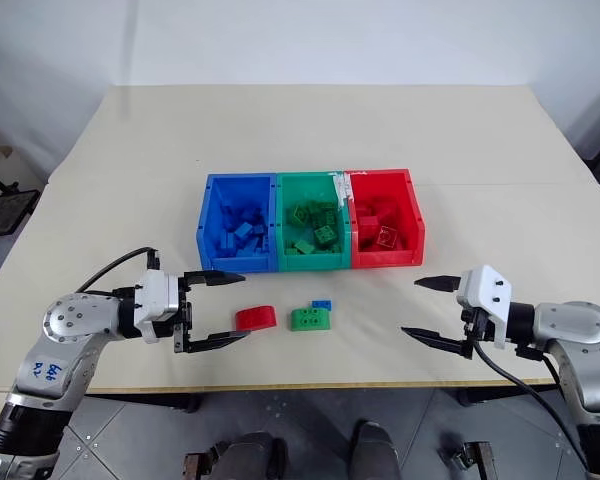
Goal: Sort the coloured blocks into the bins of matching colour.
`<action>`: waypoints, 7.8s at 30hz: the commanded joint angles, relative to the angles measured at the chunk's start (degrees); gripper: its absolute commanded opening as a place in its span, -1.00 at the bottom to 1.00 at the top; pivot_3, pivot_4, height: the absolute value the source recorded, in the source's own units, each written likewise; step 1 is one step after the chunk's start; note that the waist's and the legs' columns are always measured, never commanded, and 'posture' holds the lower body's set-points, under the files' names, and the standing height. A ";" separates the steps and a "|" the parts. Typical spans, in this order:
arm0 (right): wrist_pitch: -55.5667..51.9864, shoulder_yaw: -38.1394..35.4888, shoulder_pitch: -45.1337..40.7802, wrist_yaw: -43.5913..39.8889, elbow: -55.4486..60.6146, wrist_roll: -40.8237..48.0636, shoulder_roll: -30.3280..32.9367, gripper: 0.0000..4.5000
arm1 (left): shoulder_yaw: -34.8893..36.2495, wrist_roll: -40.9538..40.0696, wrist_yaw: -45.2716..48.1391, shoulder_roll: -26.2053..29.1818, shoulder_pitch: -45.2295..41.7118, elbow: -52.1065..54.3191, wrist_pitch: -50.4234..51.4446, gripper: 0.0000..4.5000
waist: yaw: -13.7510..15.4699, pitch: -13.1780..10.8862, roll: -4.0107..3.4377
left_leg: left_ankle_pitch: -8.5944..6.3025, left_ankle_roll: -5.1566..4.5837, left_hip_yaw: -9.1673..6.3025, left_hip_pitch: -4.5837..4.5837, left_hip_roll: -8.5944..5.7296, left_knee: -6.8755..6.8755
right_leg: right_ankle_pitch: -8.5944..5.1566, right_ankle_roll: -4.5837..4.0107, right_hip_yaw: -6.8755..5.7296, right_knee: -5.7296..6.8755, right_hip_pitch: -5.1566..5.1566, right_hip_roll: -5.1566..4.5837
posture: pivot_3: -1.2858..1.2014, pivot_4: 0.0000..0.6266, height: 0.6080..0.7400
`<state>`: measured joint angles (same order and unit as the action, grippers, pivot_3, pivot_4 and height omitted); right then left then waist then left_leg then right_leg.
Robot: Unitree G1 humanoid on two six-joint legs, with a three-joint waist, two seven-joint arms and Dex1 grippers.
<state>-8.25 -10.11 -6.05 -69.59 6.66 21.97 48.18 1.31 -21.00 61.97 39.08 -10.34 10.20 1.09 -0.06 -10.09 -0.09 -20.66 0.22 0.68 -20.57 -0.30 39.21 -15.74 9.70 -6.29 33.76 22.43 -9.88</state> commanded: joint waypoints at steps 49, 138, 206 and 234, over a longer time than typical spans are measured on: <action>-3.06 23.08 -50.88 18.67 -28.78 -12.85 -36.53 -0.82 | 19.91 -2.41 -16.31 -3.64 23.19 6.40 1.84 1.00 | -1.55 -0.02 -0.03 | -0.11 0.19 -0.14 0.00 0.20 -0.02 | 0.00 -0.12 -0.05 0.13 0.13 0.21 | 0.03 -0.52 1.00; -2.50 -12.44 10.00 24.59 22.14 11.47 -10.22 1.00 | -9.81 17.46 -19.96 -25.15 -42.85 -28.30 19.52 0.37 | 2.92 -0.04 -0.02 | -0.28 -0.16 0.09 -0.50 0.14 0.85 | 0.04 -0.13 -0.05 -0.04 0.08 0.24 | 0.03 -0.52 1.00; -1.36 -16.85 24.62 33.39 29.49 6.96 -18.66 1.00 | -14.58 11.86 -24.33 -33.47 -43.49 -22.78 22.11 -0.35 | 4.20 0.03 0.02 | -0.46 -0.21 0.07 -0.52 0.13 1.18 | 0.09 -0.05 0.10 0.03 0.01 0.27 | 0.03 -0.52 1.00; -2.04 -10.03 17.67 26.75 26.67 8.02 -12.02 1.00 | -6.98 5.08 2.08 -16.74 -30.02 -21.94 -4.76 0.99 | 0.10 0.10 -0.18 | -0.50 -0.36 0.45 -0.06 0.25 0.57 | 0.08 -0.07 0.17 0.12 0.17 0.28 | 0.03 -0.52 1.00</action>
<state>-11.27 -20.20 12.83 -40.07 33.56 28.41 34.93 -7.63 -10.83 59.71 21.09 -40.73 -19.47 -3.85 0.04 -10.00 -0.27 -21.18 -0.13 1.13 -20.64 -0.05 39.83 -15.66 9.63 -6.11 33.88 22.58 -9.61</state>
